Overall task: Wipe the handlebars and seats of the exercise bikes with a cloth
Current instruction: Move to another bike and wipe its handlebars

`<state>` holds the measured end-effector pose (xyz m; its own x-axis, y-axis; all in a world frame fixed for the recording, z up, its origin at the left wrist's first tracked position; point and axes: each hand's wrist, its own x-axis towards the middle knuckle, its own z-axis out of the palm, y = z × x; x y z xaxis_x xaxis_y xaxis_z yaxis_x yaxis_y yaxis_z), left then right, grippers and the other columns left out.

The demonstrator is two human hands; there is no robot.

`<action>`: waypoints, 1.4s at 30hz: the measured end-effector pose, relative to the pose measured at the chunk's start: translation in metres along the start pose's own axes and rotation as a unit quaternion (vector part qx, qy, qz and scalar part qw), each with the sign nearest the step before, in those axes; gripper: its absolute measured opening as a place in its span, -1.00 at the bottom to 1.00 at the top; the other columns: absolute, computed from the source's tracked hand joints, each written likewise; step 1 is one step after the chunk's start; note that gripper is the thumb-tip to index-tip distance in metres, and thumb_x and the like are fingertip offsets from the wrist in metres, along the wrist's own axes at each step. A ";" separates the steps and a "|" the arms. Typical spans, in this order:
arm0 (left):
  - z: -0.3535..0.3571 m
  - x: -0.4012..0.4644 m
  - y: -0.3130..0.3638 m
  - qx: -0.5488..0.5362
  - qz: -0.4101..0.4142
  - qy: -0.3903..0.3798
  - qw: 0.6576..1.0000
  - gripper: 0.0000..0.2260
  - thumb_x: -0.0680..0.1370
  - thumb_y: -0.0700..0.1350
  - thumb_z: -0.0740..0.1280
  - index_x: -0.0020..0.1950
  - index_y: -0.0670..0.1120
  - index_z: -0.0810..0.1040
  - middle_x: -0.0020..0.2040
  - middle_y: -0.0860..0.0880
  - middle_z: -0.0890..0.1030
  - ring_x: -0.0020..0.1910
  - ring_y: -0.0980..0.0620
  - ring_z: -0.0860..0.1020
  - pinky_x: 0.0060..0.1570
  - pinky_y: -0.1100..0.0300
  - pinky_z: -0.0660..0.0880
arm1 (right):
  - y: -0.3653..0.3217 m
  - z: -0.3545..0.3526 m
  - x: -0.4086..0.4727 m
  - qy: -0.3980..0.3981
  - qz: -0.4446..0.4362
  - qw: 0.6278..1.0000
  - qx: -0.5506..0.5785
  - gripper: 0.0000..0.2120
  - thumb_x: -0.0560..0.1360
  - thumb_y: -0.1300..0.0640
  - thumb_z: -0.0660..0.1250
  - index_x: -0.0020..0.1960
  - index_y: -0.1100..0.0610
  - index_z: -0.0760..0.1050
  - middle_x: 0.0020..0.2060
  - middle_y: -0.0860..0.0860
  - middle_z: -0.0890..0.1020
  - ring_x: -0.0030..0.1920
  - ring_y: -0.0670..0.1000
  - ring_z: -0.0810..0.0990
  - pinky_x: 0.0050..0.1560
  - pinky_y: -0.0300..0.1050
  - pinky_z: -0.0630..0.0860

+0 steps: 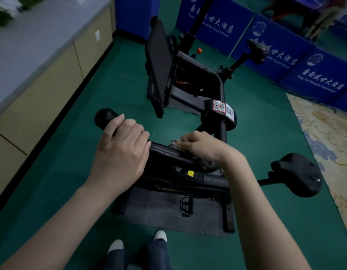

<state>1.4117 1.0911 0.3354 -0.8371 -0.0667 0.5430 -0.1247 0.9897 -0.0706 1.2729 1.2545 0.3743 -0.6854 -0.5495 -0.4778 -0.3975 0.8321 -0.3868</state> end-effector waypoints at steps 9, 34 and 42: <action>0.003 0.006 0.069 -0.107 -0.061 -0.050 0.991 -0.72 0.62 -0.01 0.15 0.00 -0.12 0.60 -0.02 -0.04 0.60 0.08 -0.06 0.54 0.43 -0.05 0.15 | 0.043 0.012 -0.028 0.176 -0.145 0.972 -0.052 -0.72 0.55 0.10 0.29 -0.31 0.09 0.37 -0.30 0.00 0.42 -0.14 0.11 0.43 -0.05 0.03 0.39; 0.025 0.007 0.105 -0.130 -0.130 -0.018 0.983 -0.74 0.58 0.03 0.21 -0.10 -0.09 0.59 -0.15 0.01 0.59 -0.08 -0.03 0.53 0.17 0.07 0.30 | 0.086 0.068 -0.017 0.566 -0.101 0.752 0.322 -0.92 0.51 0.26 0.30 0.00 0.21 0.49 -0.12 -0.10 0.47 -0.07 0.08 0.45 -0.02 -0.09 0.40; 0.027 0.008 0.106 -0.133 -0.135 0.004 0.982 -0.74 0.58 0.03 0.20 -0.12 -0.09 0.58 -0.17 0.03 0.59 -0.09 -0.02 0.54 0.17 0.09 0.26 | 0.093 0.057 -0.005 0.543 -0.066 0.717 0.432 -0.87 0.56 0.24 0.24 -0.01 0.02 0.38 -0.03 0.09 0.47 0.00 0.09 0.48 0.06 0.00 0.46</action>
<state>1.3778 1.1922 0.3096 -0.7883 -0.3321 0.5180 -0.1973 0.9338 0.2983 1.2743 1.3307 0.2956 -0.9337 0.1546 0.3230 -0.2983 0.1632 -0.9404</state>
